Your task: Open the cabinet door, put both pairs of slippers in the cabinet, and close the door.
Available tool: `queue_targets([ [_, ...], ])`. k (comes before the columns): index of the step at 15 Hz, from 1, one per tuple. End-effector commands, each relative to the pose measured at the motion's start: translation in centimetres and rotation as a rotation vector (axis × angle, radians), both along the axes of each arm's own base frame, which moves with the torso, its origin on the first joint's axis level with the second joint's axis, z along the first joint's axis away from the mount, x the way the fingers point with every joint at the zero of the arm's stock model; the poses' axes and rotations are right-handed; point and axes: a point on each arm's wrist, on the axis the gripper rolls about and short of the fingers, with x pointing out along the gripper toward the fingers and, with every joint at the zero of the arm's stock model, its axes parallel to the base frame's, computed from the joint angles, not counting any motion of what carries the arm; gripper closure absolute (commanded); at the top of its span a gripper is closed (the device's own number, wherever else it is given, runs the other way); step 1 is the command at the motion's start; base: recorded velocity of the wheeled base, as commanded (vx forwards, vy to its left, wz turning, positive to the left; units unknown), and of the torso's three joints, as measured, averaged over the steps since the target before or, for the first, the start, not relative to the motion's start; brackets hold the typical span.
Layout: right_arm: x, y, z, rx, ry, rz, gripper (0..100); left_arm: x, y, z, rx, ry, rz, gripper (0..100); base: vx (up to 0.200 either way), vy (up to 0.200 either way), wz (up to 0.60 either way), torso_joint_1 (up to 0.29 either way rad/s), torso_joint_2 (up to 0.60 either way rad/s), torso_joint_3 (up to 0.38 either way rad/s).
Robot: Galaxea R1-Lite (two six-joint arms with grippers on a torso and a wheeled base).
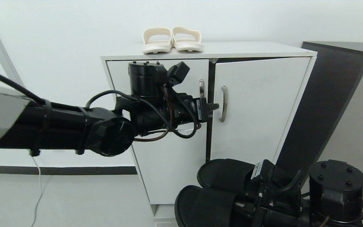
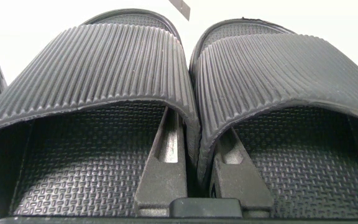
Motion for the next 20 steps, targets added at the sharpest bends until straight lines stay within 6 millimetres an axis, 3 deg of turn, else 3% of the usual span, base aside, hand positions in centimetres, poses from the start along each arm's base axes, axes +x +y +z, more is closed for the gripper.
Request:
queue_targets([
  [1,0.0,0.0,-0.1,-0.001,0.002,0.003,100,-1.8,1.8,1.8,-0.023,-0.03,0.012,100,0.0,0.0,0.0,0.0,0.0,0.0],
  [4,-0.1,0.1,-0.1,-0.003,0.003,0.006,100,-0.2,3.2,2.0,-0.036,-0.031,0.067,100,0.0,0.0,0.0,0.0,0.0,0.0],
  [8,-0.2,0.1,-0.2,-0.006,0.006,0.012,100,3.8,1.9,0.4,-0.074,-0.051,0.092,100,0.0,0.0,0.0,0.0,0.0,0.0],
  [13,-0.5,0.2,-0.3,-0.012,0.011,0.022,100,6.2,0.2,0.1,-0.113,-0.053,0.085,100,0.0,0.0,0.0,0.0,0.0,0.0],
  [18,-1.1,0.3,-0.6,-0.023,0.019,0.045,100,5.8,-1.2,0.6,-0.132,-0.038,0.056,100,0.0,0.0,0.0,0.0,0.0,0.0],
  [20,-1.2,0.3,-0.7,-0.027,0.022,0.048,100,4.9,-1.7,0.3,-0.125,-0.025,0.039,100,-0.2,0.0,0.0,0.0,0.0,0.002],
])
